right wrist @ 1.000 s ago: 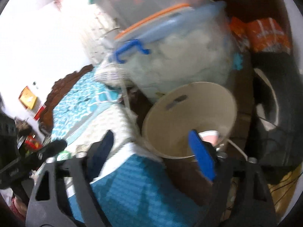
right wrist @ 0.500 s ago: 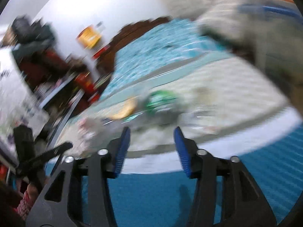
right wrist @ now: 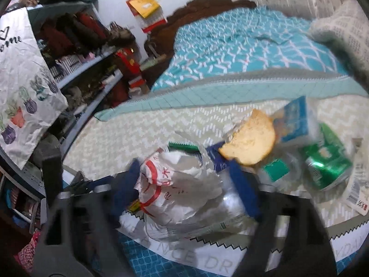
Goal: Collect trash
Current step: 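Grasp the pink box with the left gripper while the right gripper grasps the white plastic bag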
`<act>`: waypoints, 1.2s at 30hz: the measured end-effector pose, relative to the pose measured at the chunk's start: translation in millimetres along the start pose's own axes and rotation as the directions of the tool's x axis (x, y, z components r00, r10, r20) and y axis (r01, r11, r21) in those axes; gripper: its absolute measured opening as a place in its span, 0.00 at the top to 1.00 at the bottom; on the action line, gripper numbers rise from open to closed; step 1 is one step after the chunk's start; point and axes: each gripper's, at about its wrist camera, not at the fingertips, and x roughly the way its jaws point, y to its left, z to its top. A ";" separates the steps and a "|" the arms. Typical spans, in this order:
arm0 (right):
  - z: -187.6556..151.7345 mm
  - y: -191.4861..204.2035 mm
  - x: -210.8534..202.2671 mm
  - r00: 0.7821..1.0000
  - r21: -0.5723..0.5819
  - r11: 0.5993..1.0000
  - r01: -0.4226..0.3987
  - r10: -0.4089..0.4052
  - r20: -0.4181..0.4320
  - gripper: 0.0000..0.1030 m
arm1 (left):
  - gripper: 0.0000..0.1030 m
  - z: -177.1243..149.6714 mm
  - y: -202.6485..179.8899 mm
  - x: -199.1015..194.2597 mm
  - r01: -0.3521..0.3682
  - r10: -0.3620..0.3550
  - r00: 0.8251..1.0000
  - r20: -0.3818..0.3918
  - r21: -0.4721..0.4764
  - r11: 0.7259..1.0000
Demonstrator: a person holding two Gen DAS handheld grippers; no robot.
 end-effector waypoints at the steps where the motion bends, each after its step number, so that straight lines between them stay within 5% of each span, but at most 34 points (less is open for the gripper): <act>1: -1.7 -0.9 -0.4 1.000 0.014 1.000 -0.013 0.013 -0.009 0.54 | 0.19 -1.7 -0.8 3.2 -0.002 0.002 1.000 -0.007 0.011 1.000; 3: -7.0 0.3 -14.0 1.000 0.014 1.000 -0.010 0.010 0.017 0.58 | 0.36 -6.4 -4.9 6.2 0.049 -0.049 0.999 -0.002 0.018 0.999; 10: -43.4 -11.1 -88.7 0.992 0.060 0.998 -0.014 0.007 0.125 0.58 | 0.41 -25.8 4.6 -39.0 0.053 -0.051 0.996 0.076 -0.021 0.998; 13: -71.9 -32.3 -109.9 0.995 0.109 0.994 0.003 -0.014 0.100 0.58 | 0.42 -41.5 8.6 -69.2 0.112 -0.109 0.989 0.098 -0.027 0.993; 17: -108.2 -51.2 -127.1 0.996 0.135 0.989 0.065 -0.072 0.048 0.55 | 0.43 -62.0 -3.0 -96.5 0.282 -0.281 0.955 0.094 0.002 0.959; 21: -137.2 -67.4 -139.6 0.992 0.167 0.978 0.121 -0.126 0.015 0.40 | 0.43 -83.9 -41.5 -107.2 0.382 -0.386 0.921 0.058 0.061 0.922; 23: -145.9 -73.8 -145.7 0.989 0.192 0.972 0.137 -0.146 0.034 0.15 | 0.43 -93.2 -69.8 -103.4 0.415 -0.419 0.908 0.019 0.097 0.904; 27: -156.3 -77.5 -158.4 0.989 0.214 0.969 0.120 -0.136 0.063 0.14 | 0.41 -102.0 -113.8 -93.0 0.396 -0.396 0.918 -0.033 0.167 0.903; 32: -167.9 -80.9 -175.3 0.986 0.226 0.965 0.134 -0.153 0.072 0.14 | 0.17 -104.6 -140.2 -88.8 0.332 -0.331 0.943 -0.044 0.229 0.915; 36: -183.2 -77.6 -174.4 0.992 0.239 0.965 0.109 -0.121 0.036 0.14 | 0.16 -103.5 -145.7 -84.1 0.268 -0.269 0.963 -0.032 0.270 0.925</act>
